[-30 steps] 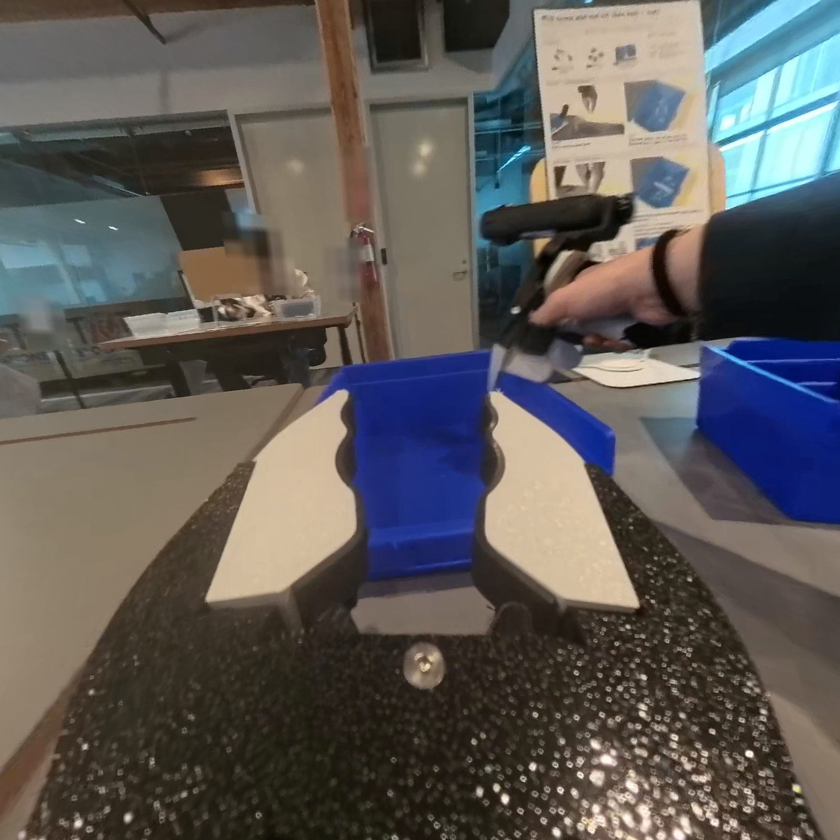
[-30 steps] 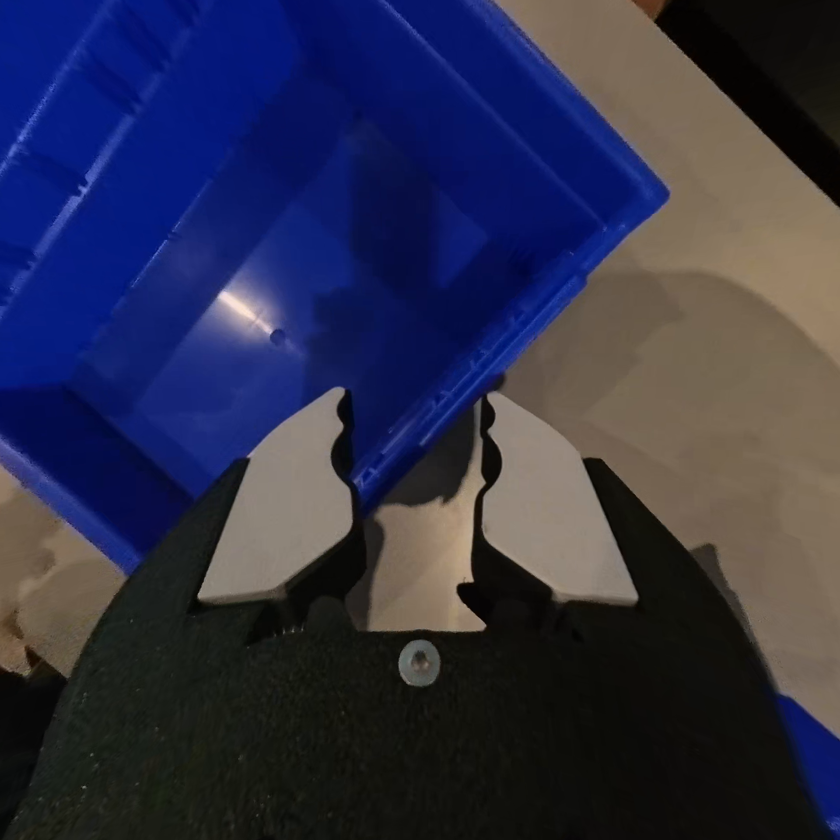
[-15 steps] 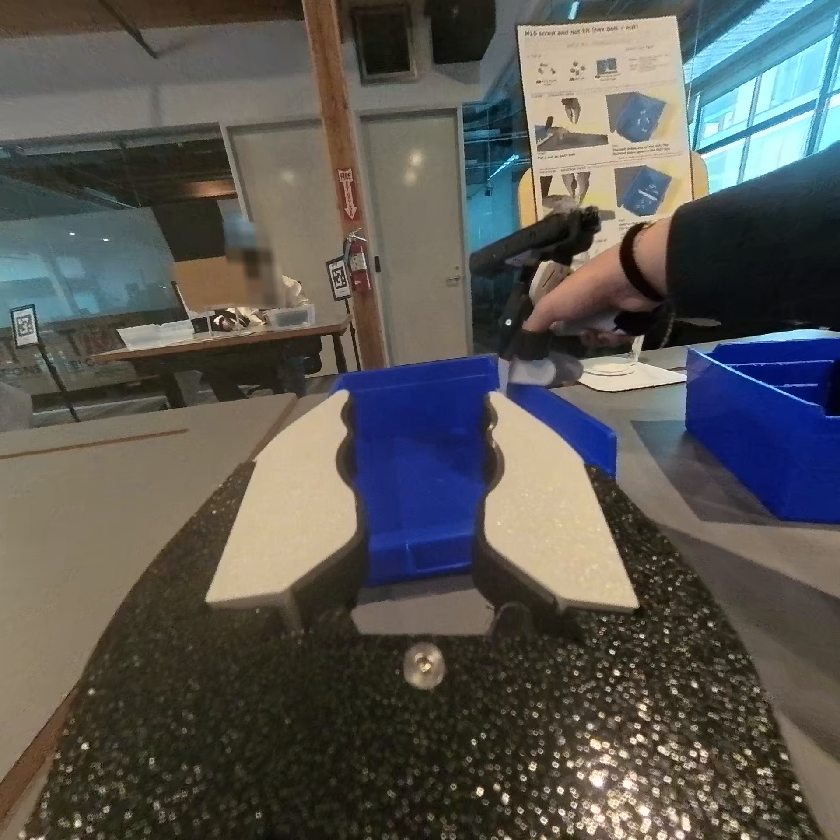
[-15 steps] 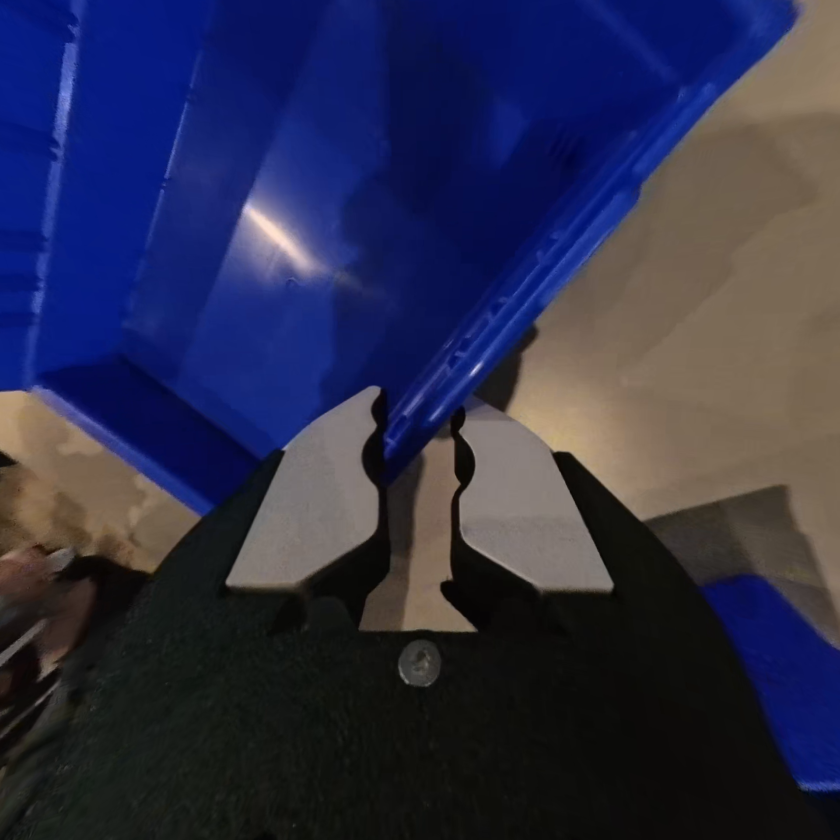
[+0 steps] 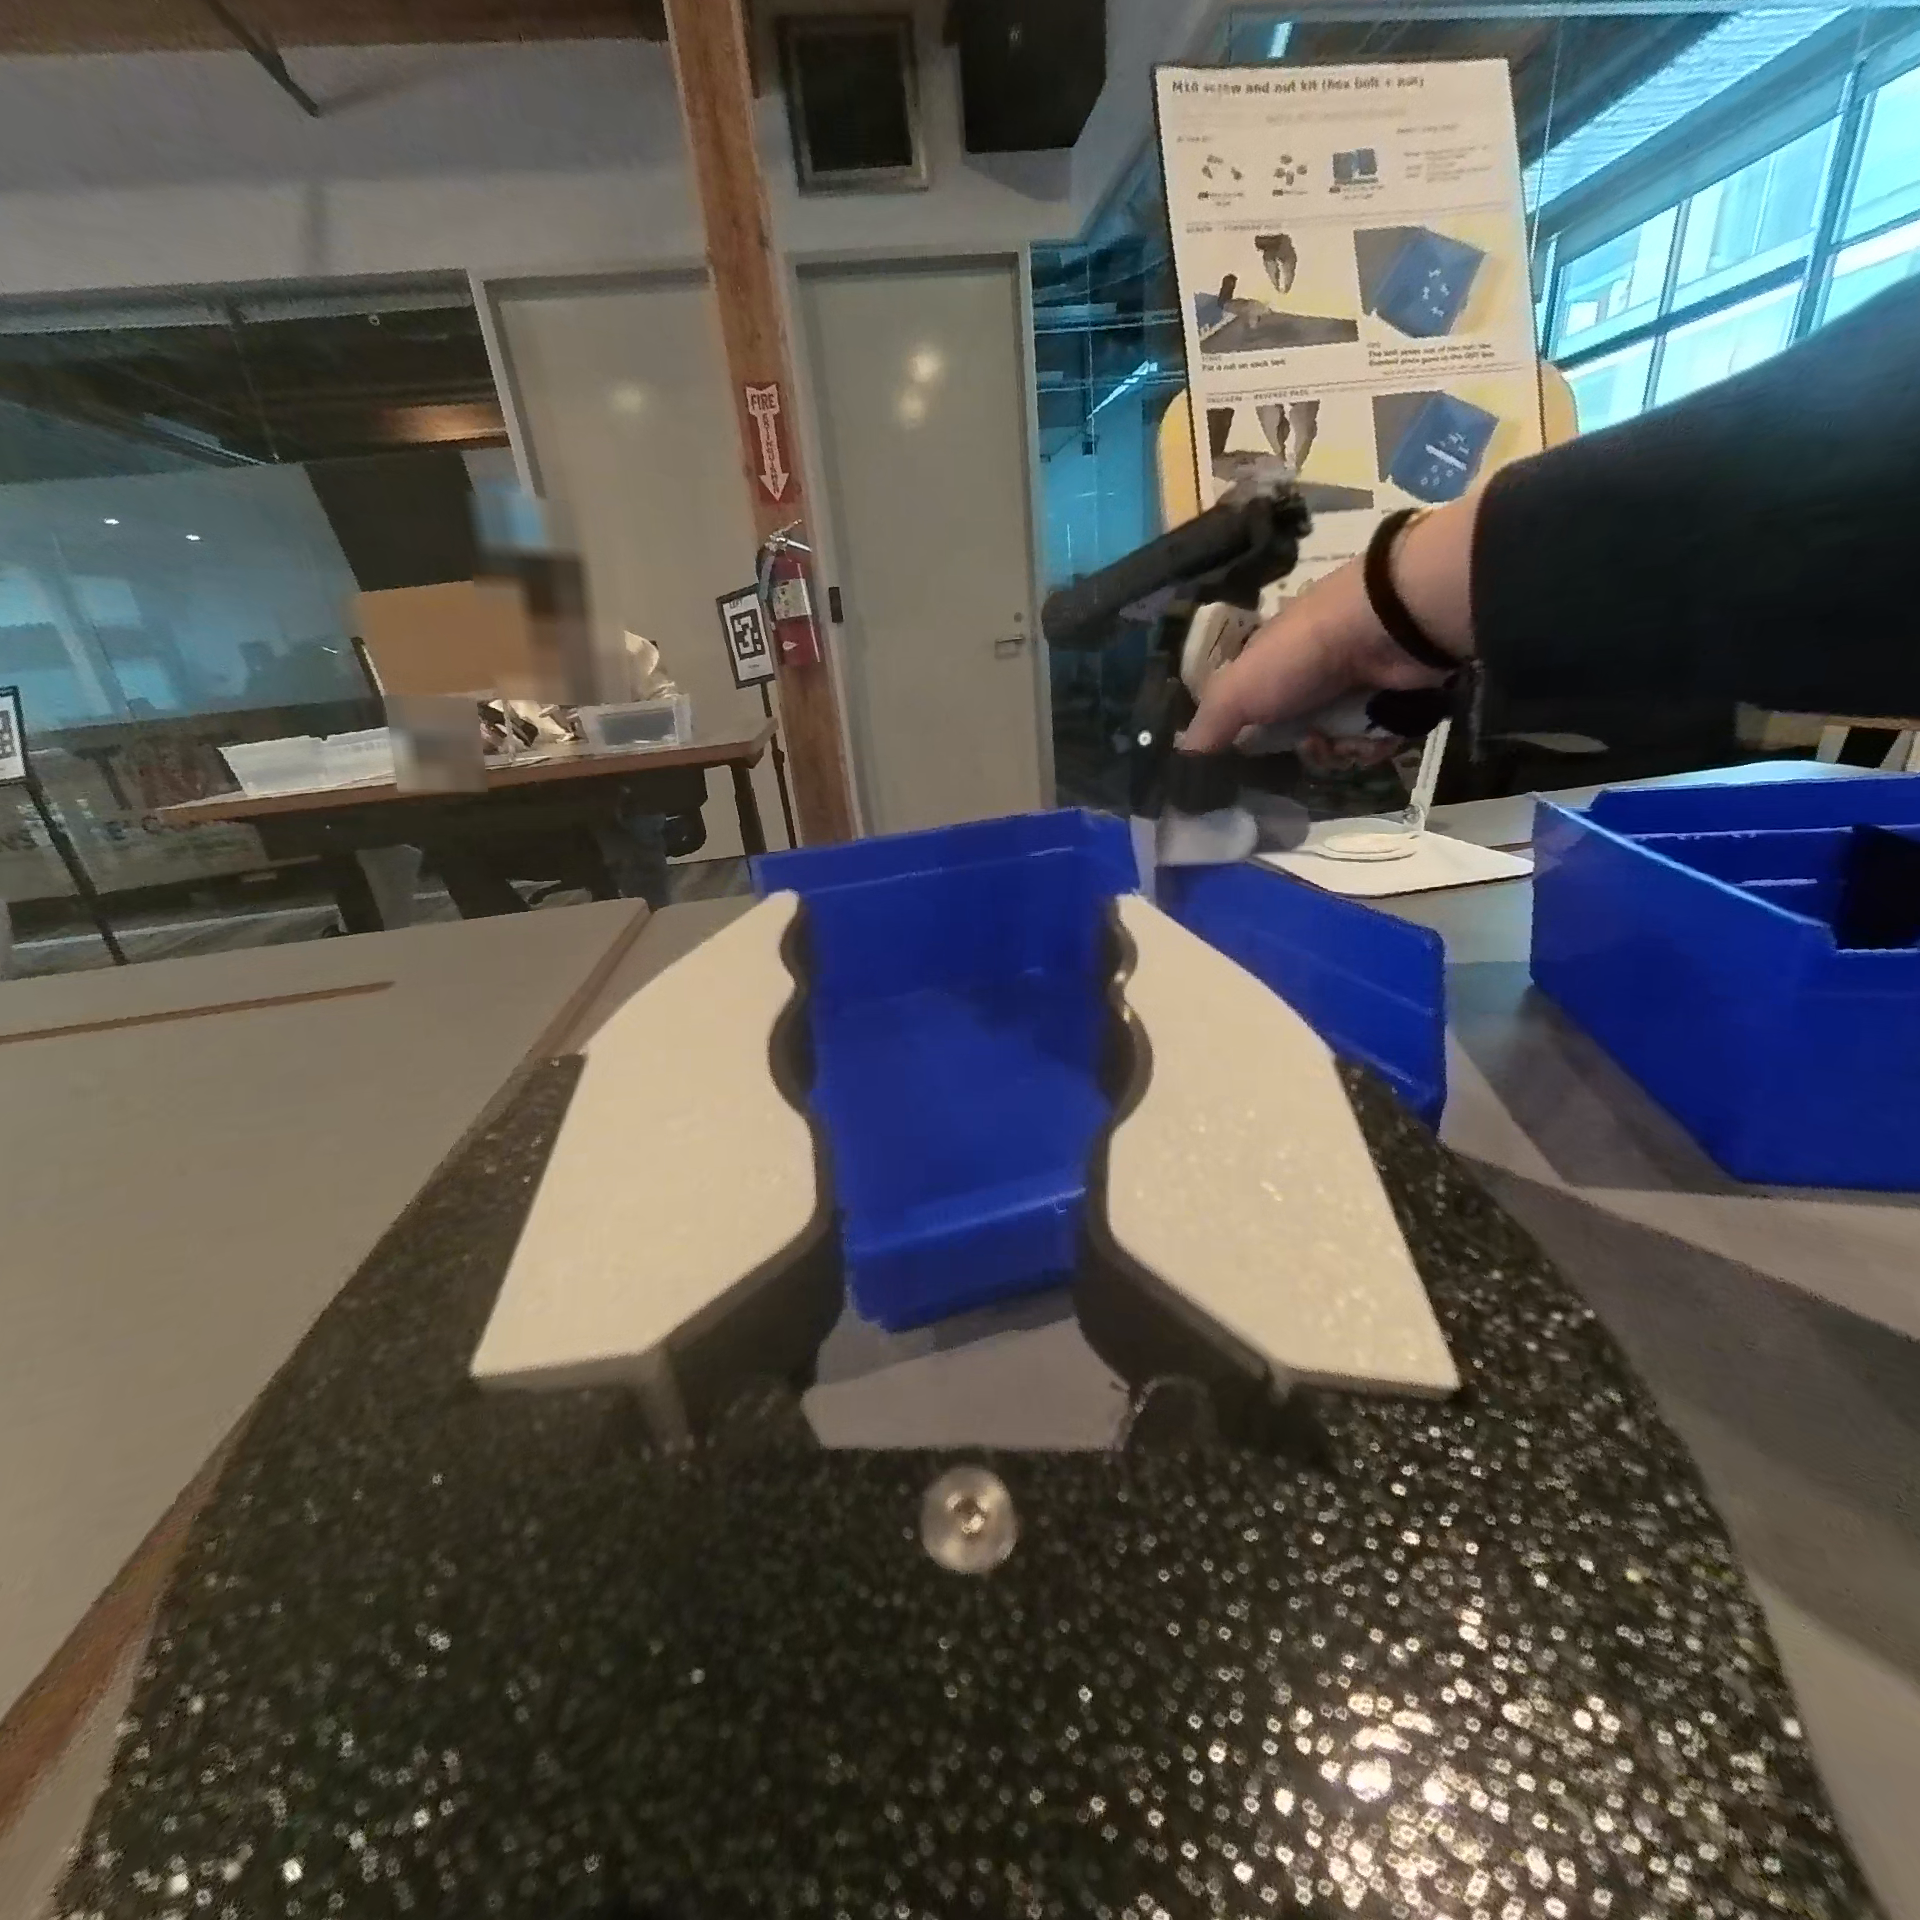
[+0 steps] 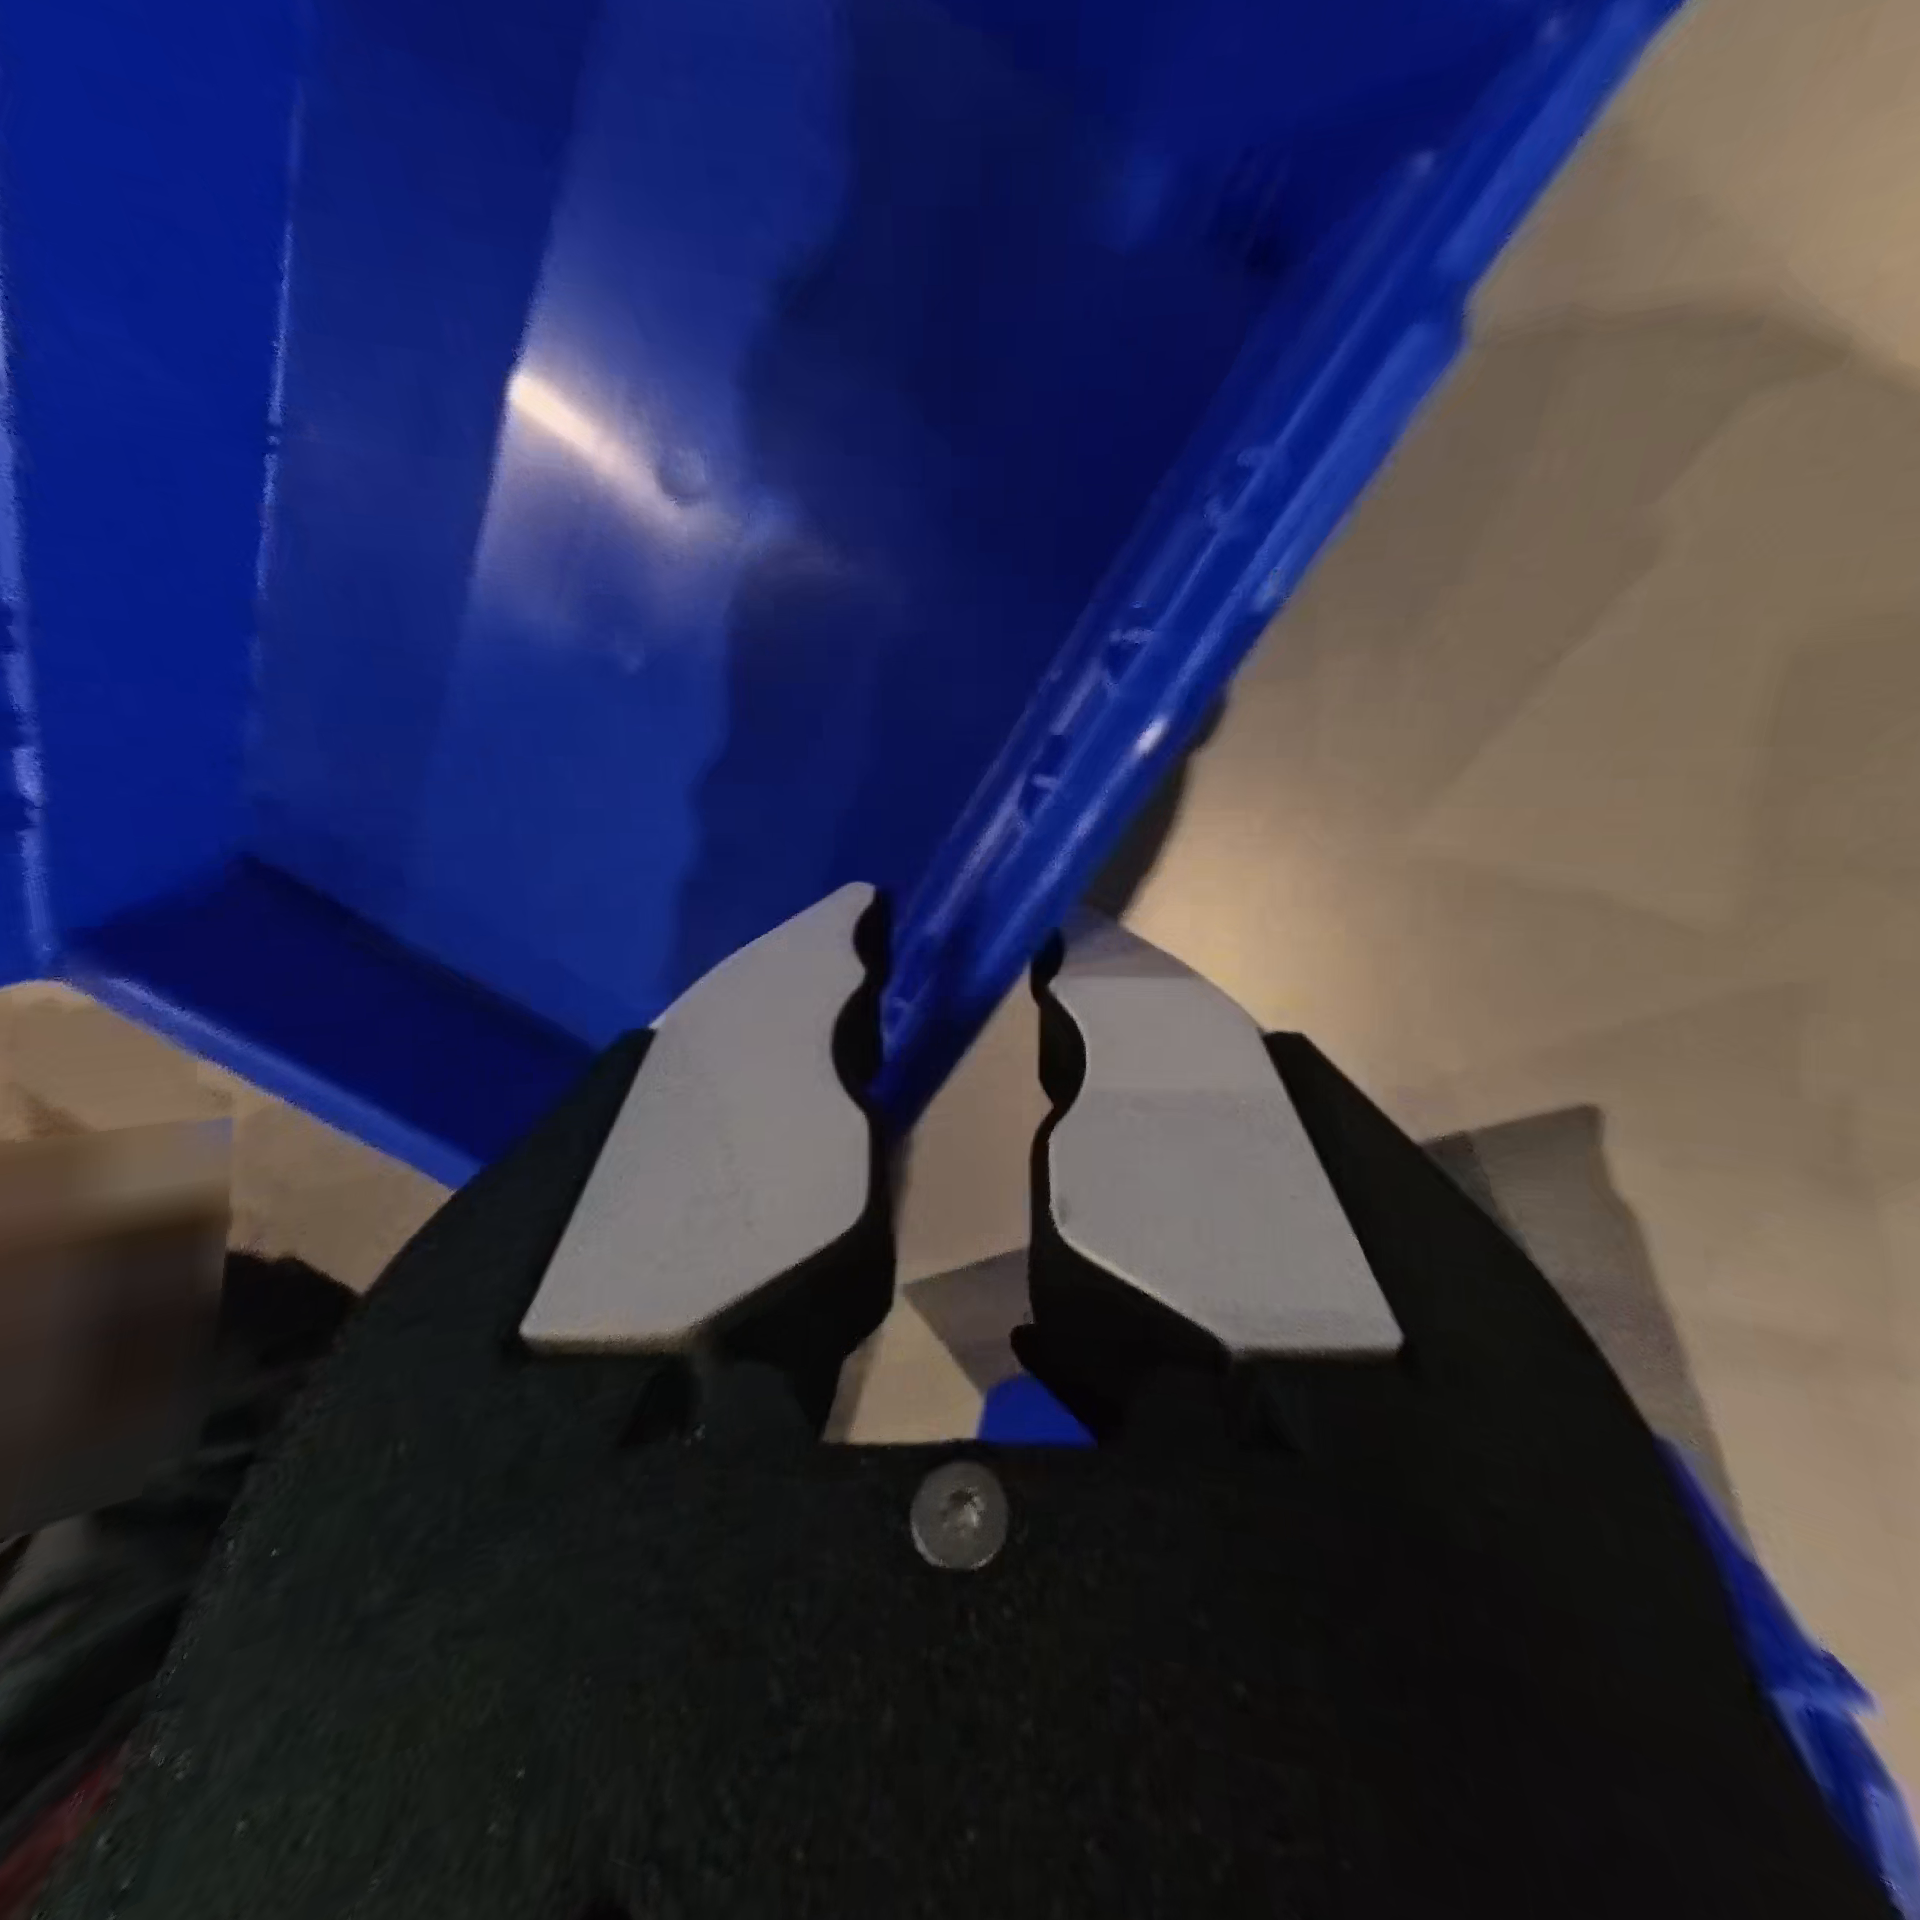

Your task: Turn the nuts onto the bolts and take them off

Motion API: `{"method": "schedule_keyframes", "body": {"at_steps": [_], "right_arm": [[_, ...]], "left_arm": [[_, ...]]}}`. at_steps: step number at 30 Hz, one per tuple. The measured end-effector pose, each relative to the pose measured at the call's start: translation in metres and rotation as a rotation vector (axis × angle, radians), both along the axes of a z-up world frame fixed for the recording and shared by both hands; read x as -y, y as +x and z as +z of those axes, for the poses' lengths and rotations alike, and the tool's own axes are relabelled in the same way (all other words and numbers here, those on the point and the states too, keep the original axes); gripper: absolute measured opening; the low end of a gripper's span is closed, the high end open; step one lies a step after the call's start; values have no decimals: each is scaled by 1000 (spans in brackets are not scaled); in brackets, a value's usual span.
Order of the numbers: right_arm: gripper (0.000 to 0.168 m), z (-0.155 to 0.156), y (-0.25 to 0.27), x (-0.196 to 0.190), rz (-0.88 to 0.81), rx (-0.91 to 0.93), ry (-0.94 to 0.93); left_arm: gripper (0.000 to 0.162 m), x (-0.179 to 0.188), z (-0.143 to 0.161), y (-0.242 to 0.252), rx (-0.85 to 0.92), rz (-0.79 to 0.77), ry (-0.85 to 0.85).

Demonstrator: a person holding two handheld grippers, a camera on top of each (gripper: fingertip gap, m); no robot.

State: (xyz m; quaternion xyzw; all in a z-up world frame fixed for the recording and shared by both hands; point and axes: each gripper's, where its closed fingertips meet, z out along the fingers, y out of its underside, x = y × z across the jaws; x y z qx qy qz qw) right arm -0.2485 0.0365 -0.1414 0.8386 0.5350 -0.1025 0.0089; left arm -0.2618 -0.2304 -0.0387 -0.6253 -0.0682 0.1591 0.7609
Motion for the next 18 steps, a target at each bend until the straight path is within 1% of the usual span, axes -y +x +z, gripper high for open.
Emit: {"method": "schedule_keyframes", "body": {"at_steps": [1, 3, 5, 8, 12, 15, 18], "right_arm": [[21, -2, -2, 3, -9, -2, -24], [16, -4, -3, 0, -29, 13, -10], [8, 0, -8, -3, -40, -29, -19], [4, 3, -8, -11, 7, -41, 27], [5, 13, 3, -25, 26, -26, 55], [5, 24, 17, -41, -1, -6, 88], [5, 38, 26, -54, -49, -30, 72]], "left_arm": [[52, -2, -2, 0, 1, -3, -6], [52, -5, -6, 1, 5, -8, -19], [52, -7, -9, 0, 9, -10, -30], [52, -6, -11, -2, 10, -4, -33], [52, -6, -11, -3, 28, -12, -23], [52, -9, -13, -2, 35, -21, -29], [52, -14, -16, 1, 32, -27, -44]]}}
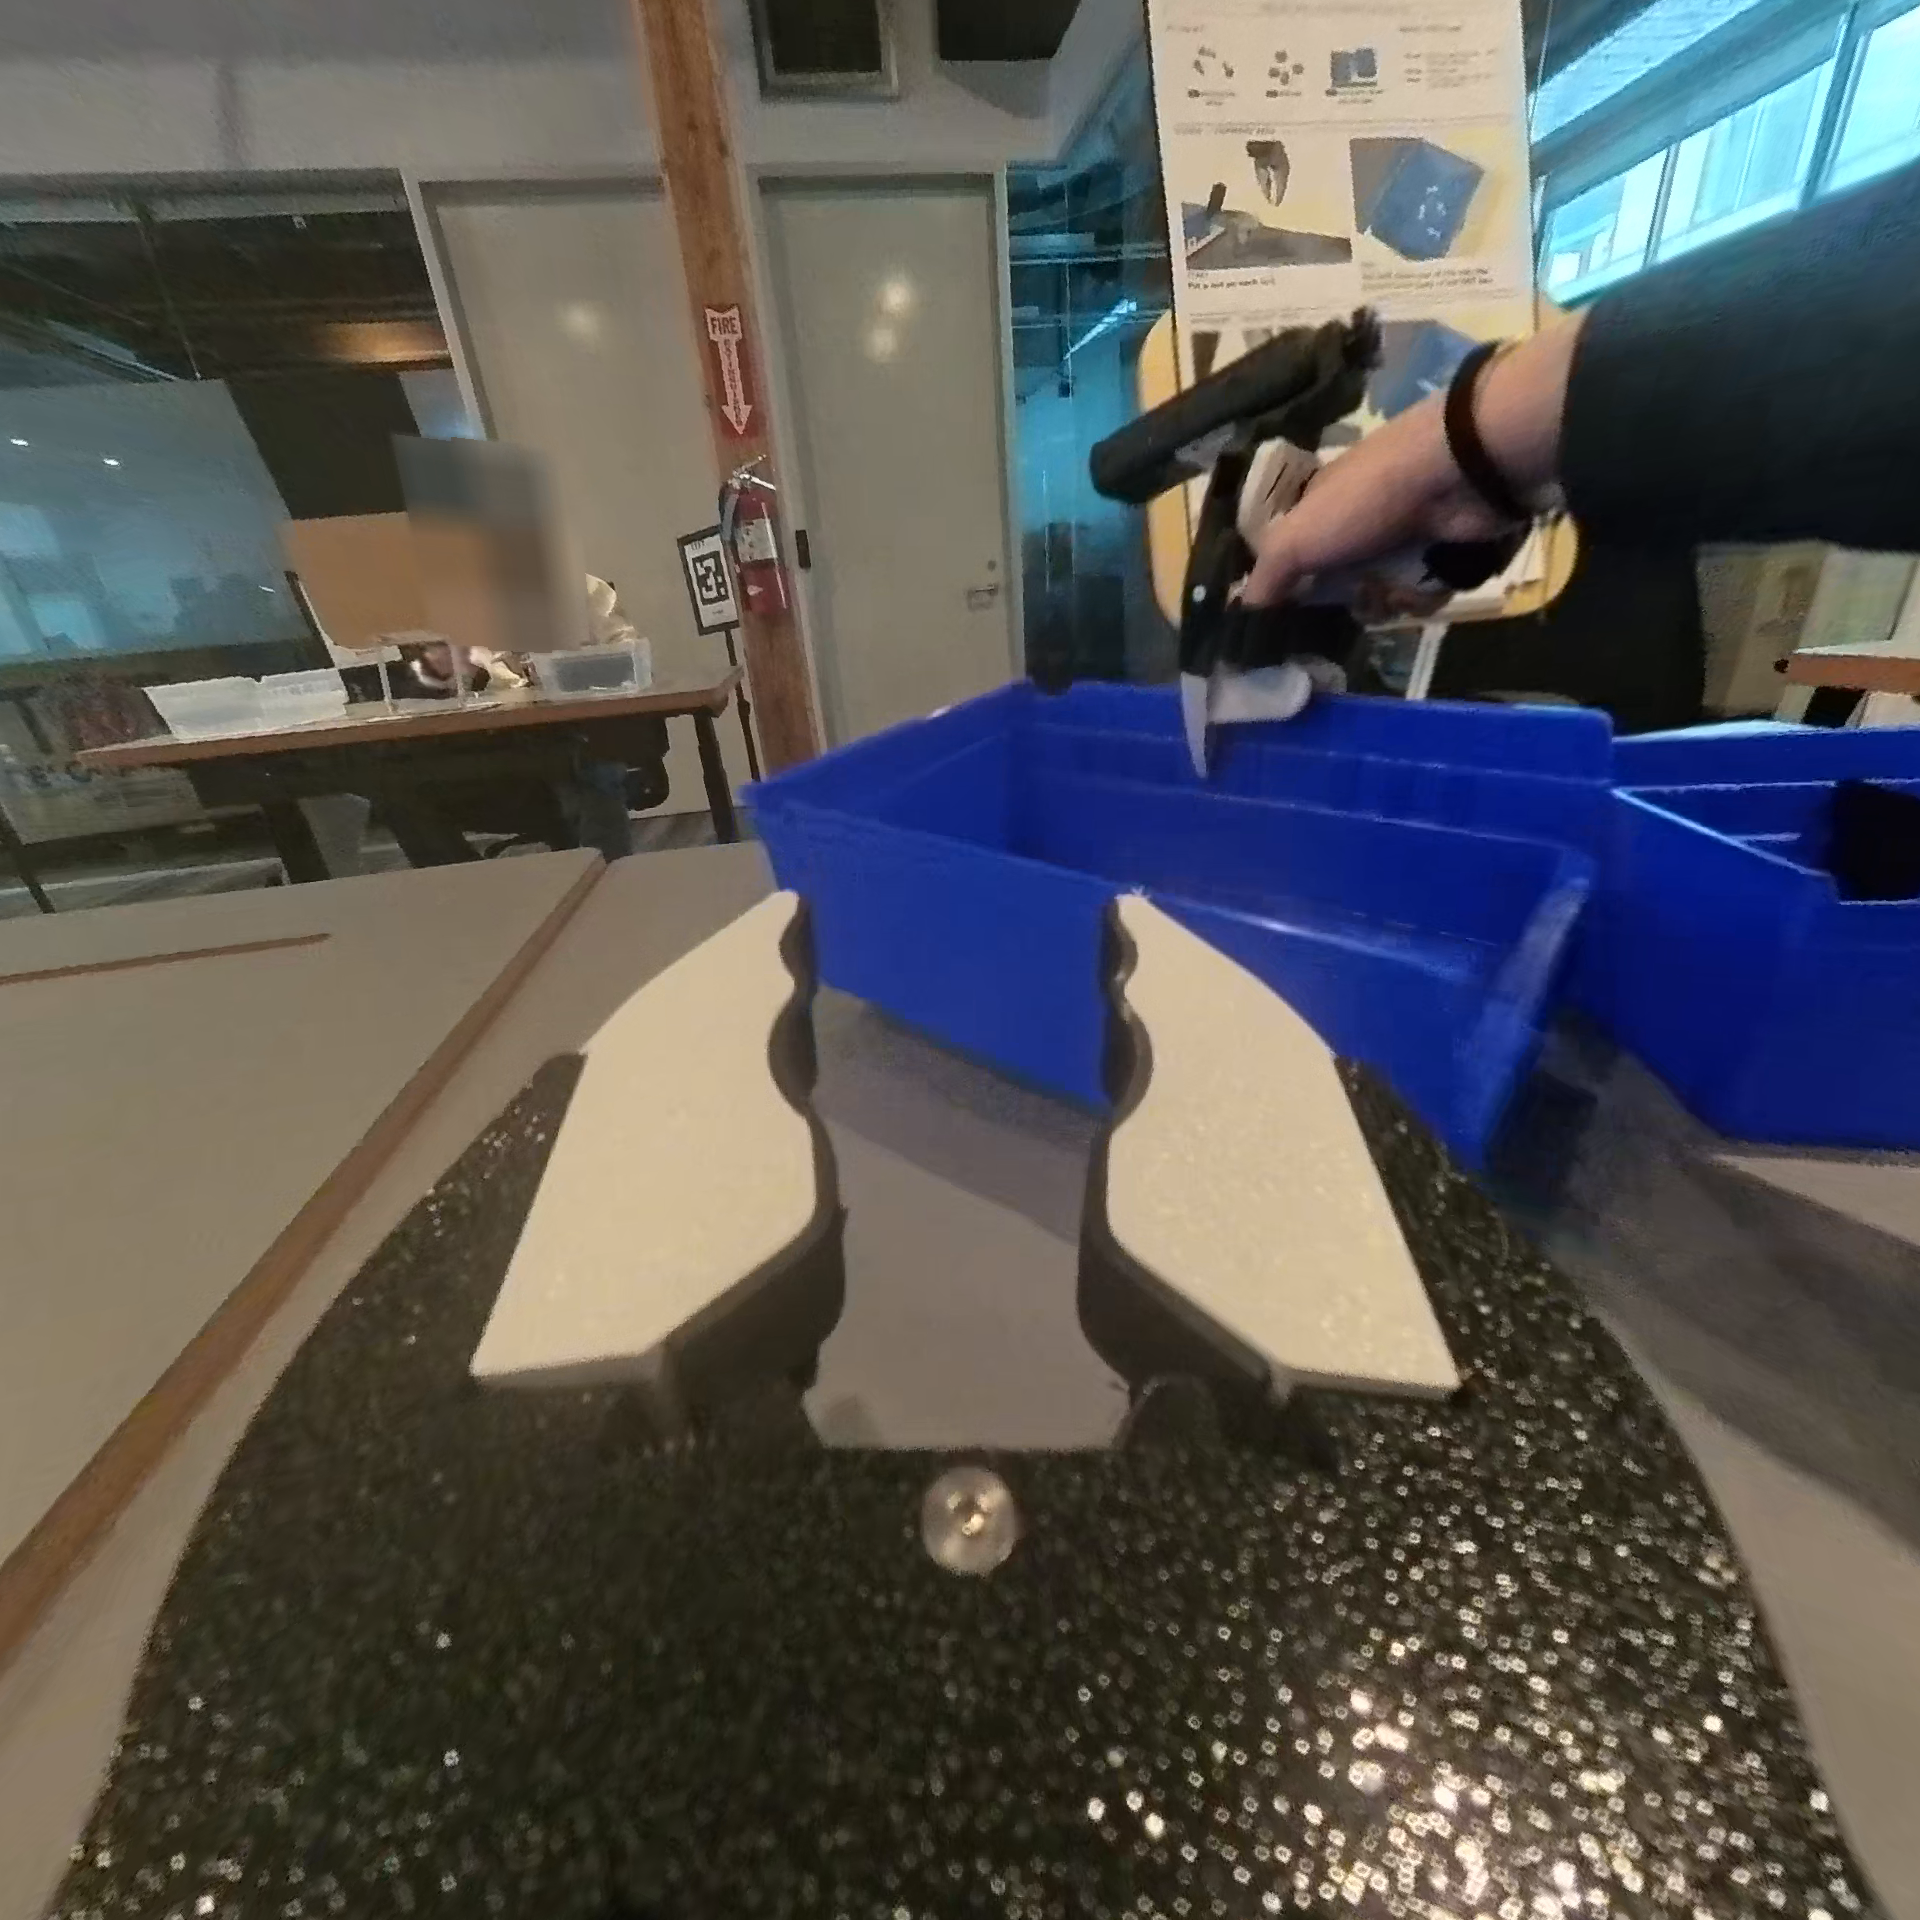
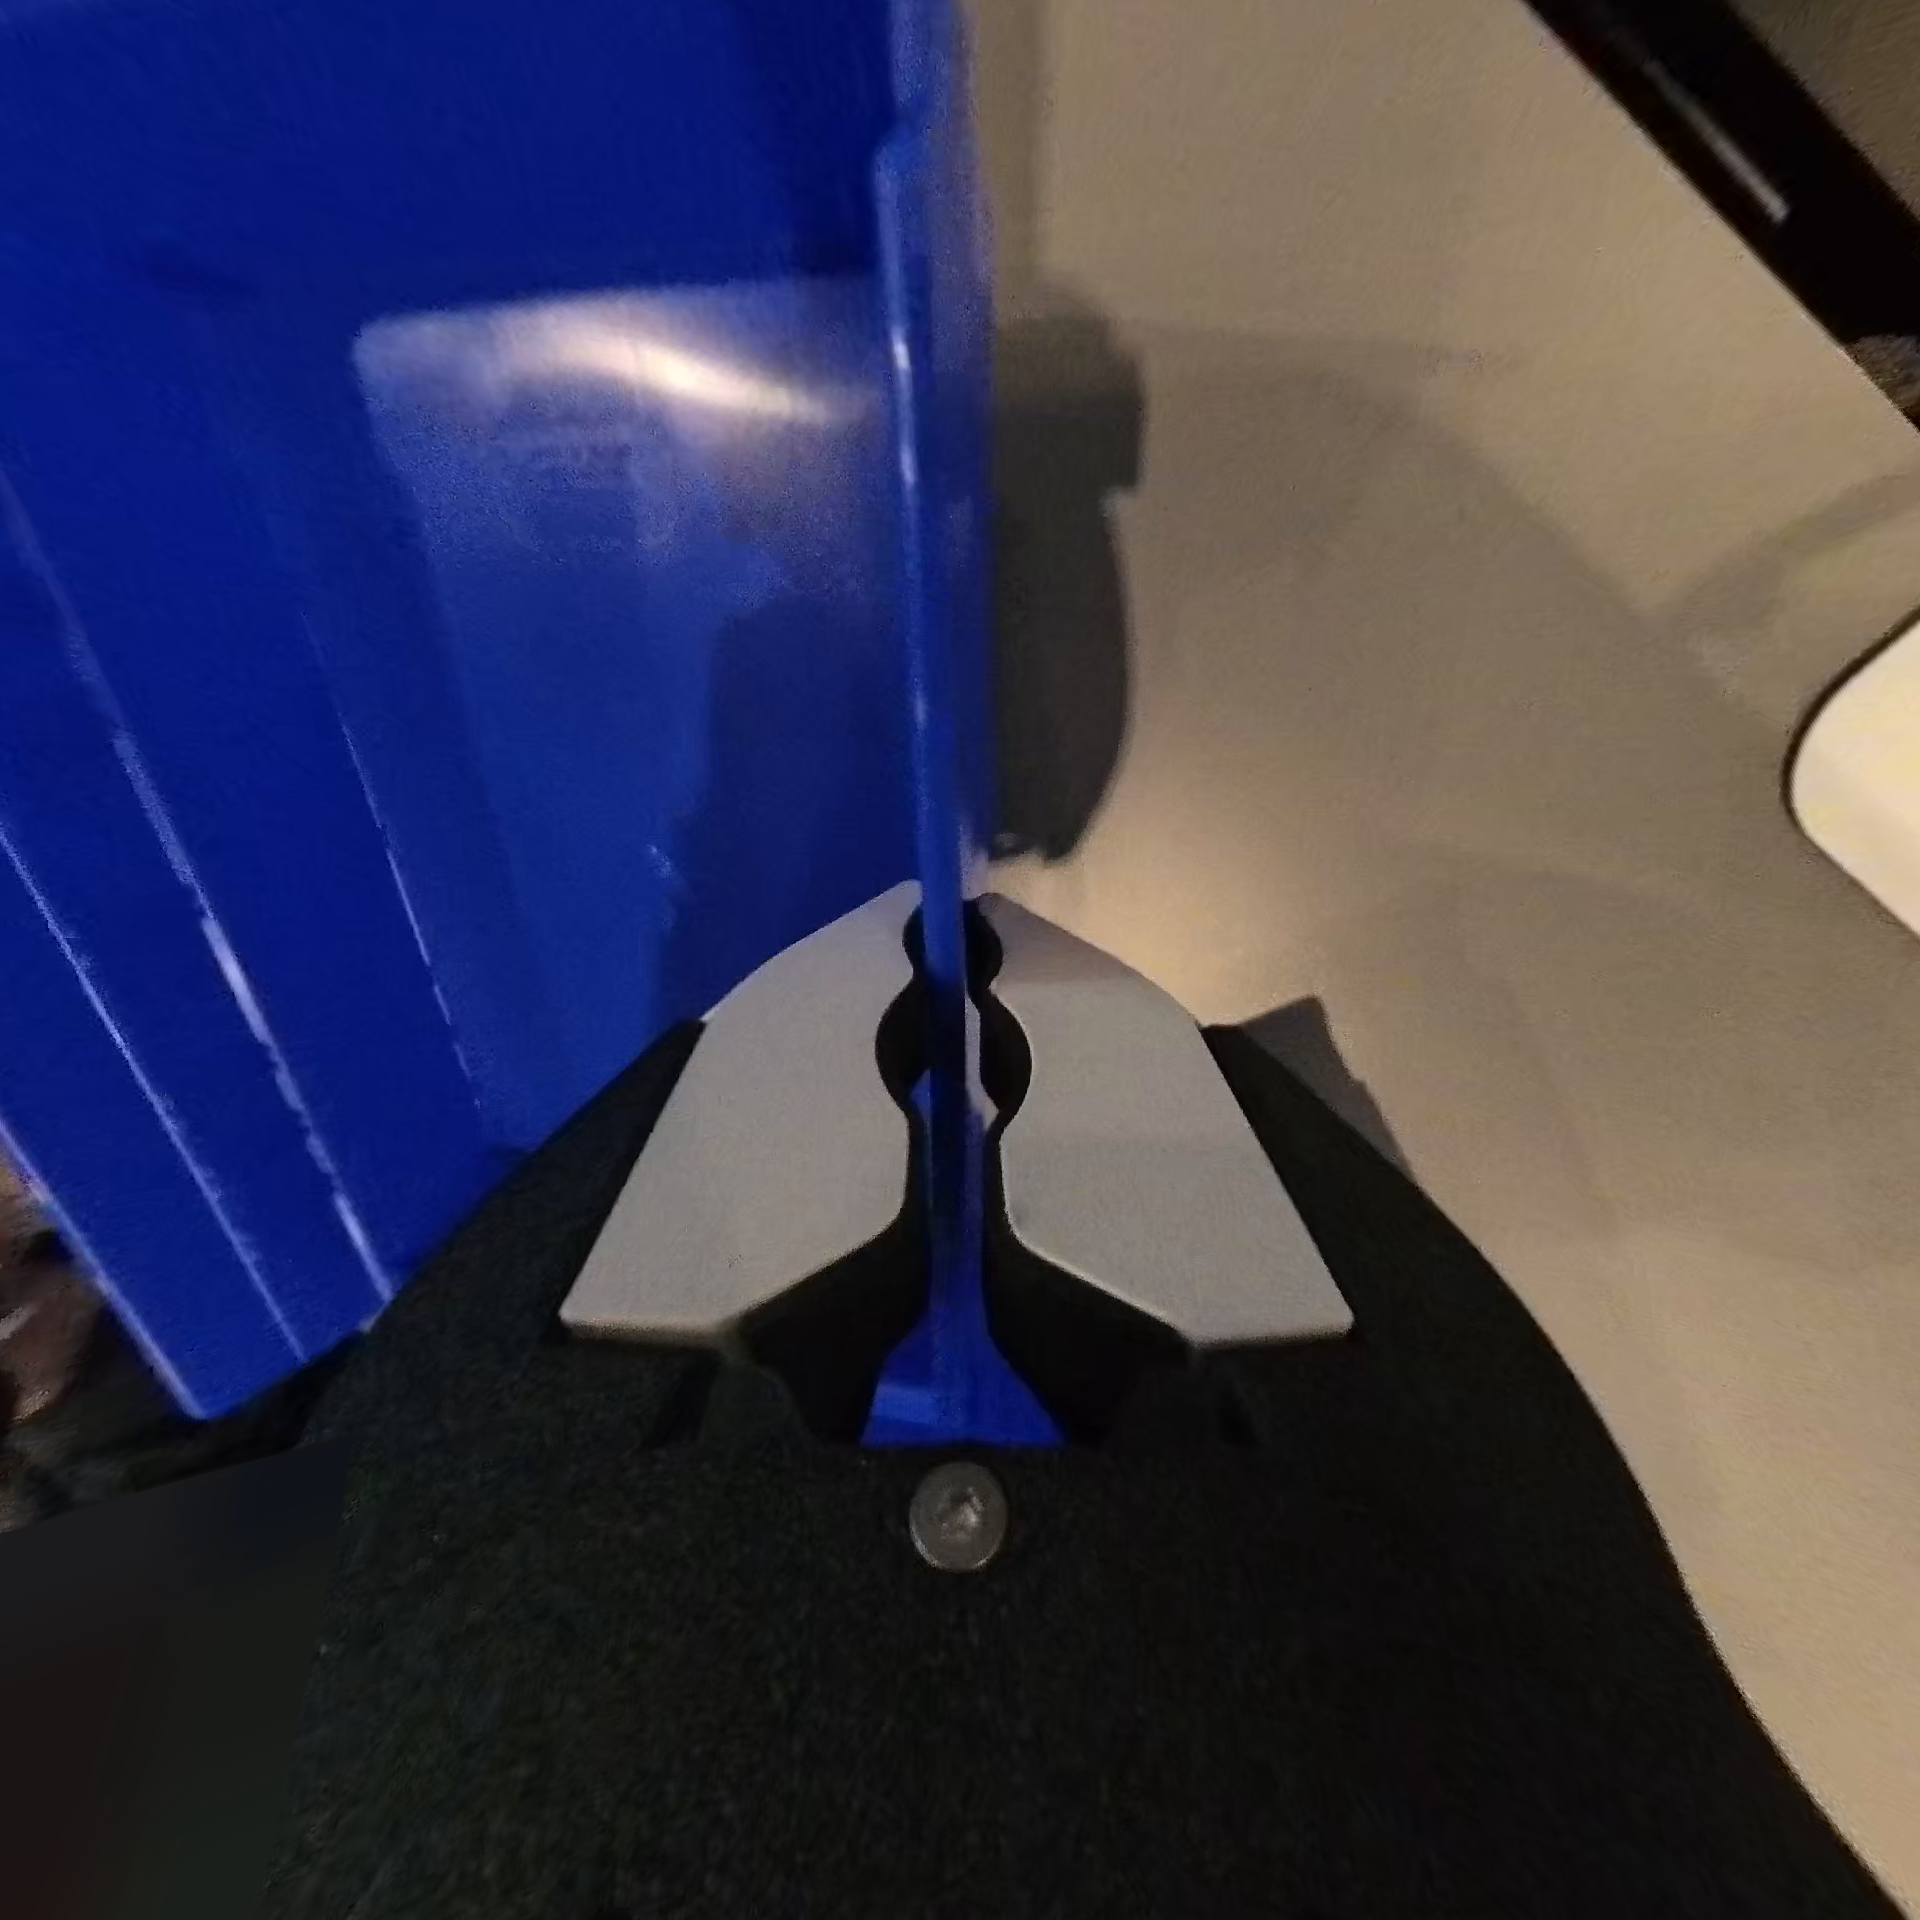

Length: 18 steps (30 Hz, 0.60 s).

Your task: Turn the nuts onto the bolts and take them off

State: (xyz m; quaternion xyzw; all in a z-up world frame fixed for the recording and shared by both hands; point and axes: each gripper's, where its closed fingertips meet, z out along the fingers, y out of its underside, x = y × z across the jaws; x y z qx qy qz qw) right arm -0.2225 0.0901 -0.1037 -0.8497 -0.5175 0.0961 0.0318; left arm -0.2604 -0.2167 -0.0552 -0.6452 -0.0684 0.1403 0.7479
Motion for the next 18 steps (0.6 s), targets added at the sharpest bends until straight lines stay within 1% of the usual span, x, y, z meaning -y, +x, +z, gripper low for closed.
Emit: {"method": "schedule_keyframes", "body": {"at_steps": [3, 6, 9, 11, 13, 18], "right_arm": [[4, 23, 1, -6, -52, -80, -60], [4, 60, 6, -14, -86, -162, -103], [4, 100, 30, -31, -103, -199, -94], [4, 122, 59, -46, -133, -210, -75], [5, 134, 97, -62, -162, -199, -47], [4, 144, 216, -97, -284, -182, -9]], "left_arm": [[52, -3, -1, 5, -14, -10, -10], [52, -3, -1, 5, -26, -9, -14], [52, -3, -2, 4, -8, -17, -9], [52, -6, -6, 5, 12, -31, -10], [52, -10, -10, 7, 27, -46, -20], [52, -23, -19, 21, 35, -90, -49]]}}
